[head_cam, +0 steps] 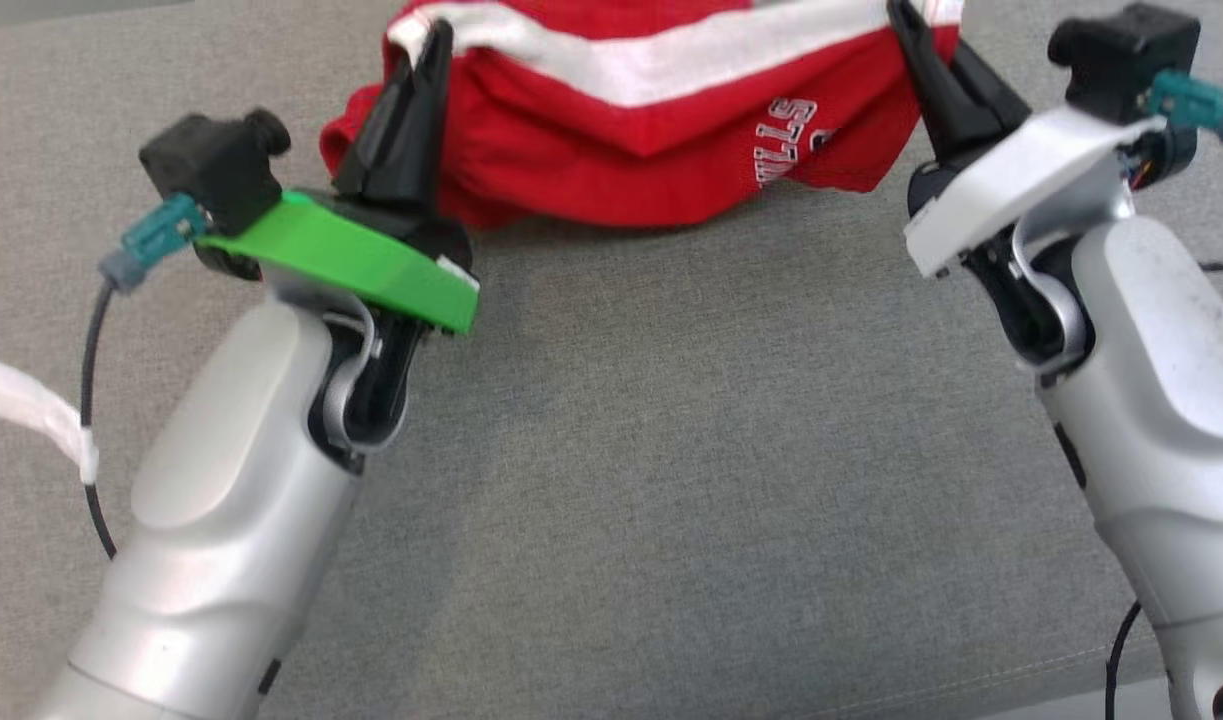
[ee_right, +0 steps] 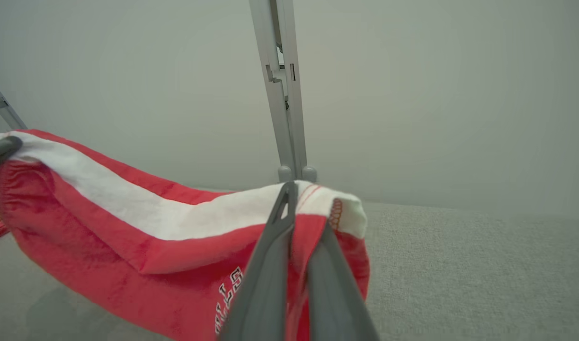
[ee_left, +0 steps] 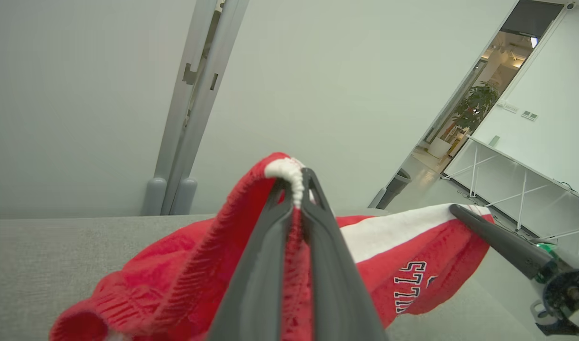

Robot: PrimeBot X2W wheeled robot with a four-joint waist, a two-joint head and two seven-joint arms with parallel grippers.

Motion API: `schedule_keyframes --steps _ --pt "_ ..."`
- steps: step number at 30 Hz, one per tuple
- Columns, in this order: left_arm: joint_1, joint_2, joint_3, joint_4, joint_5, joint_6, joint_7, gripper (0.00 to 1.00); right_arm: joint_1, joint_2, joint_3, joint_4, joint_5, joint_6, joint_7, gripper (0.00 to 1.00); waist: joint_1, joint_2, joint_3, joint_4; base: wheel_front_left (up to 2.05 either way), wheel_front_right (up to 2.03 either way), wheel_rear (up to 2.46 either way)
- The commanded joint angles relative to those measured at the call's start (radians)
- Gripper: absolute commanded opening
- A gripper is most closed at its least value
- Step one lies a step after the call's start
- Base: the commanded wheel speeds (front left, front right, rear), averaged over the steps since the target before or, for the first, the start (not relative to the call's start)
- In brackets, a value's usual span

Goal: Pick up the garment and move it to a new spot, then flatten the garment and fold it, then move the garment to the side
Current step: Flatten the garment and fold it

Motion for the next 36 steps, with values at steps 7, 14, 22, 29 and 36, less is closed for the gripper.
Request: schedule_keyframes --steps 7,14,22,29,36 --pt "0.276 -0.042 0.112 -0.180 0.102 -0.005 -0.006 0.00 0.239 -0.004 -0.060 -0.117 0.041 -0.001 -0.050 0.00 -0.0002 0.0000 -0.116 0.018 0.00 0.00 0.00" --pt "0.515 -0.091 0.172 -0.329 0.152 -0.005 -0.006 0.00 0.463 0.006 -0.137 -0.302 0.016 -0.001 0.009 0.00 -0.0002 0.0000 -0.224 0.010 0.00 0.00 0.00" --pt "0.742 -0.121 0.194 -0.452 0.154 -0.005 -0.005 0.00 0.723 0.041 -0.246 -0.574 -0.042 -0.001 0.153 0.00 -0.0002 0.0000 -0.297 0.035 0.00 0.00 0.00" --pt "0.794 -0.154 0.189 -0.448 0.151 -0.005 -0.005 0.00 0.746 0.048 -0.282 -0.622 -0.079 -0.001 0.259 0.00 -0.0002 0.0000 -0.251 0.101 0.00 0.00 0.00" --pt "0.746 -0.164 0.174 -0.379 0.109 -0.005 -0.005 0.00 0.604 0.009 -0.264 -0.495 -0.085 -0.001 0.286 0.00 -0.0002 0.0000 -0.172 0.177 0.00 0.00 0.00"
